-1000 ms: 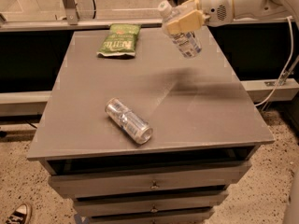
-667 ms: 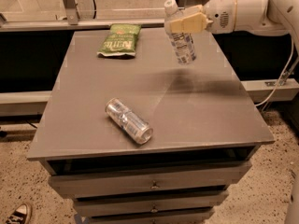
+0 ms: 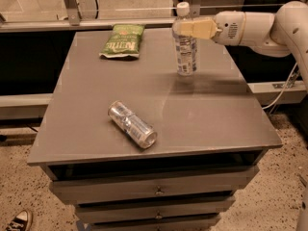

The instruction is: Place blue plastic bottle upright

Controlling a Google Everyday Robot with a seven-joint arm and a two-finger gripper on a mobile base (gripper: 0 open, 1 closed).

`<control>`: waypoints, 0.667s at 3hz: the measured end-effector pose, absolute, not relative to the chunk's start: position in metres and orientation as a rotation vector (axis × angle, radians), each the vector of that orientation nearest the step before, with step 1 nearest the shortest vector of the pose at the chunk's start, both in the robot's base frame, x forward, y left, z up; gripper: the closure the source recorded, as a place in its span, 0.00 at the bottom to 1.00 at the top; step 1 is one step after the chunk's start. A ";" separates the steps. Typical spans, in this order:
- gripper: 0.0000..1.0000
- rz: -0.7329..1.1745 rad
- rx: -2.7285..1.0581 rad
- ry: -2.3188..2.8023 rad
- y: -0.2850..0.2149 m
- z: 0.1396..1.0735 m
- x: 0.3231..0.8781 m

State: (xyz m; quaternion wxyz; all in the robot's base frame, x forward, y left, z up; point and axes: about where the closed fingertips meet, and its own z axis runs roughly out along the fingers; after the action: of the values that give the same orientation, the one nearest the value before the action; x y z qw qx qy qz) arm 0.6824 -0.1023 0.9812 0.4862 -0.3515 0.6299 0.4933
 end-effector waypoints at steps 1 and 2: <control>1.00 1.293 -0.757 1.492 -0.111 0.975 0.684; 1.00 1.333 -0.714 1.471 -0.115 0.971 0.685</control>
Offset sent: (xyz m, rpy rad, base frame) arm 0.0030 -0.0258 -0.0167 0.2102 0.0853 -0.0212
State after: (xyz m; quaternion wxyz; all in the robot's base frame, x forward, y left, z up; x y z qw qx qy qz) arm 0.6850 -0.1152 0.9706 0.4934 -0.2945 0.6065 0.5495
